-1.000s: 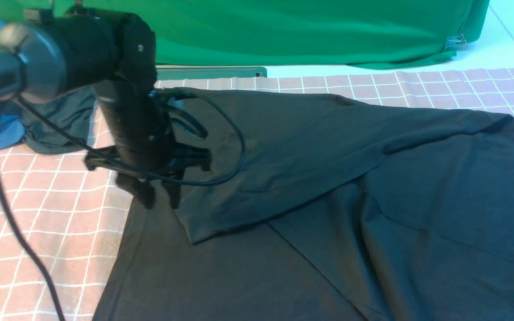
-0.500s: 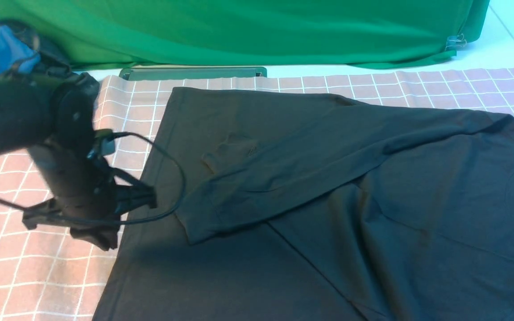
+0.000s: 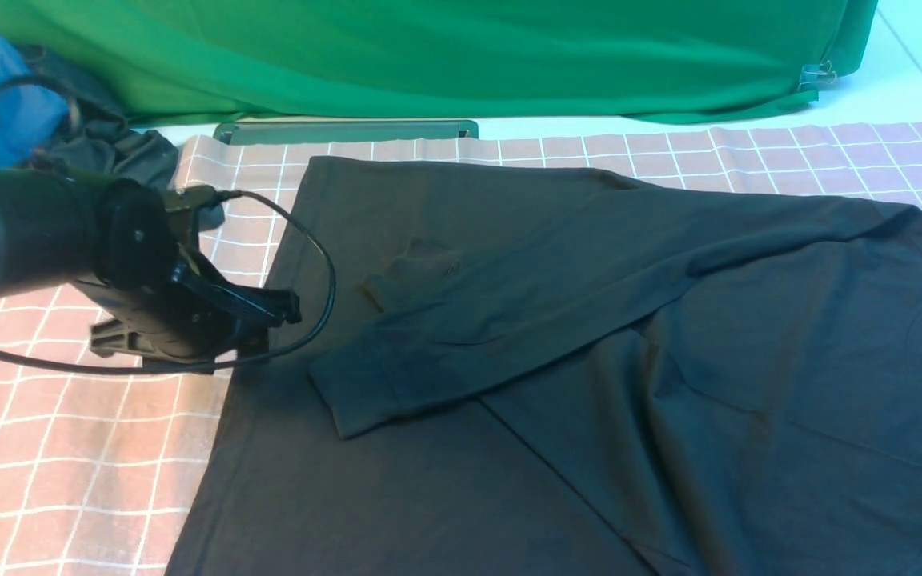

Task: Fold a long-sleeved shirt over a pink coffee tablecloth.
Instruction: 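Grasp the near edge of the shirt at its hem and shoulder corners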

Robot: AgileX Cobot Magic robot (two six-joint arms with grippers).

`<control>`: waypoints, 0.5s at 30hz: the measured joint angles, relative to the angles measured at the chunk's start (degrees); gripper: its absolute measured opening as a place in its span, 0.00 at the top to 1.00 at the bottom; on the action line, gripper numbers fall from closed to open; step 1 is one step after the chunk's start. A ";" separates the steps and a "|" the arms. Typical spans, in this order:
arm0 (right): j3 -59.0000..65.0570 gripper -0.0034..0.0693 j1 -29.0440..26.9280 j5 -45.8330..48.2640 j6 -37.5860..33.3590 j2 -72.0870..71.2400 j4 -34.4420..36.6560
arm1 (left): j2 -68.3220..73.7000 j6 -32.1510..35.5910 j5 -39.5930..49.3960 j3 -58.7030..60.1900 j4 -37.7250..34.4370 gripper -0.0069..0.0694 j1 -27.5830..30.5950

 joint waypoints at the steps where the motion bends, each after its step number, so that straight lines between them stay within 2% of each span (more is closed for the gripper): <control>1: 0.00 0.68 0.00 -0.06 0.00 0.00 0.12 | 0.96 0.00 -0.49 0.00 0.00 0.33 0.00; 4: 0.00 0.68 0.00 -0.13 0.00 0.00 0.24 | 2.54 0.46 -1.46 -0.20 0.32 0.30 0.00; 6: 0.00 0.68 0.00 -0.13 0.00 0.00 0.24 | 2.98 1.88 -1.40 -0.40 0.46 0.34 -0.07; 9: 0.00 0.68 0.00 -0.13 0.00 0.00 0.35 | 3.26 3.76 -1.04 -0.56 0.90 0.47 -0.14; 11: 0.00 0.68 0.00 -0.13 0.00 0.00 0.35 | 3.30 4.73 -1.16 -0.60 0.73 0.66 -0.07; 13: 0.00 0.68 0.00 -0.13 0.00 0.00 0.42 | 3.46 4.99 -1.46 -0.67 0.10 0.80 -0.07; 15: 0.00 0.68 0.00 -0.13 0.00 0.00 0.42 | 3.46 5.31 -1.52 -0.67 -0.16 0.86 -0.18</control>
